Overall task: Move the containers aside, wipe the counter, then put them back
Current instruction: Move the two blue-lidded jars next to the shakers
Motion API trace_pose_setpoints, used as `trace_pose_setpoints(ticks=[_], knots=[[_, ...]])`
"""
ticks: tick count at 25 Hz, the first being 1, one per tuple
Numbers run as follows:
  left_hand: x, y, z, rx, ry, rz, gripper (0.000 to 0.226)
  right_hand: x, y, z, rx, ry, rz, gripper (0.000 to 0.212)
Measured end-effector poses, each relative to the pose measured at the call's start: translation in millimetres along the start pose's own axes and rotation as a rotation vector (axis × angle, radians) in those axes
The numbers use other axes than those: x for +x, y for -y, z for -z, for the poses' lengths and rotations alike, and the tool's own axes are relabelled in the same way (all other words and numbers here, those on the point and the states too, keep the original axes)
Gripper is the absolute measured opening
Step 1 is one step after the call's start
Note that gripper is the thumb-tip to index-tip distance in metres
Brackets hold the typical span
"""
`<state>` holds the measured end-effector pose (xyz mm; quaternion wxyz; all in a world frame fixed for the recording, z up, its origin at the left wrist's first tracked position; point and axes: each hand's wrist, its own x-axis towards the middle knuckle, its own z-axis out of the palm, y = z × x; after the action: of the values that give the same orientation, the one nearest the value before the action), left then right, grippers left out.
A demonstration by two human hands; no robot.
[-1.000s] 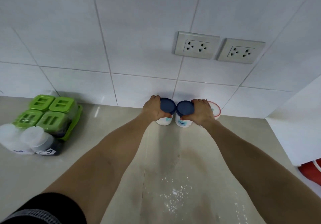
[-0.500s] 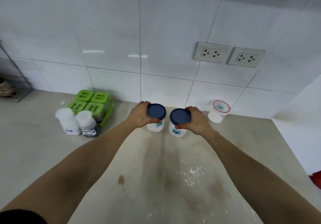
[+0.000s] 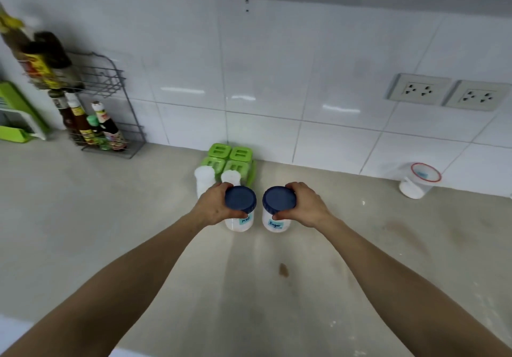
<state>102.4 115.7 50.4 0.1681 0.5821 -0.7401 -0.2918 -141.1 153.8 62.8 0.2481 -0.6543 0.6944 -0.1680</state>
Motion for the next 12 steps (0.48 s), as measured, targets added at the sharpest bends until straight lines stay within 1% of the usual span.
trace_pose_setpoints(ticks=[6, 12], knots=[[-16, 76, 55, 0.054, -0.027, 0.059, 0.081, 14, 75, -61, 0.006, 0.046, 0.047, 0.081], [-11, 103, 70, 0.034, -0.006, 0.052, 0.081, 26, 106, -92, -0.025, 0.047, 0.007, 0.083]])
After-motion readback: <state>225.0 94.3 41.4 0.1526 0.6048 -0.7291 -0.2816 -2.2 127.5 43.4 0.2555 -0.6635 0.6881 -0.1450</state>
